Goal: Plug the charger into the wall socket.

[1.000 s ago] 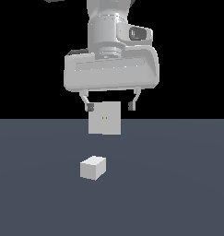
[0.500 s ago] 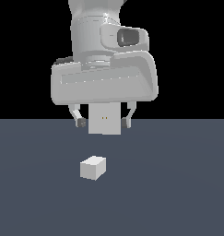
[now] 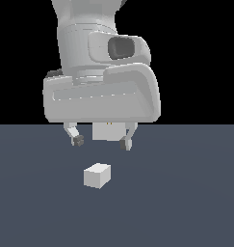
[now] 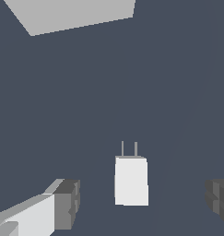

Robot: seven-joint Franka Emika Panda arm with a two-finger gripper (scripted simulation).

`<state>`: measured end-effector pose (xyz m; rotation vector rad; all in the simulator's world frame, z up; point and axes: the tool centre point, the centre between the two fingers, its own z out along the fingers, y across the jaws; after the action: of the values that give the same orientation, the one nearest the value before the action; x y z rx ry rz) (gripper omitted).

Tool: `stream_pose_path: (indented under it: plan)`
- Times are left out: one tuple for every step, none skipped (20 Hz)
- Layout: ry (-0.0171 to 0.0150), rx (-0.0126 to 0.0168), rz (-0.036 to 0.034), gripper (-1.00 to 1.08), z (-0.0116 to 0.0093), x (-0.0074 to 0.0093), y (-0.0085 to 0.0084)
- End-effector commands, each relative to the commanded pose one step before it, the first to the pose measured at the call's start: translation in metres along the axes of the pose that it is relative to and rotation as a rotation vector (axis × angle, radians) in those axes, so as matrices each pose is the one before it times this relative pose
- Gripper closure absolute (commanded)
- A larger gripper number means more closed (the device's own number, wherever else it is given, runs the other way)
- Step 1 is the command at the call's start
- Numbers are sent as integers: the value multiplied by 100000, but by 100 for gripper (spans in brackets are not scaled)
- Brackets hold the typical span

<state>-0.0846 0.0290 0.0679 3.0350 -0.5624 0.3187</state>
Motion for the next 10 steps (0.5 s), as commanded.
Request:
stream_pose_path:
  plan:
    - [983,-163,1216,-92,285,-257,-66]
    - [240,-59,303,-92,82,-74,-21]
    - [188,-49,240,-92,69,-61,-20]
    - [144,-41,186,-92,52,-44,-13]
    - [99,-34,133,-92,36,-28,-7]
    - [36,-19,56,-92,27,-19,-14]
    - [0,0,0,-92,4,-3,-10]
    - [-58,-26,-27,-92,1,18,10]
    - [-95,9,-100,-92,-22,27,3]
    - [-67,6,-71,-92,-20,23,7]
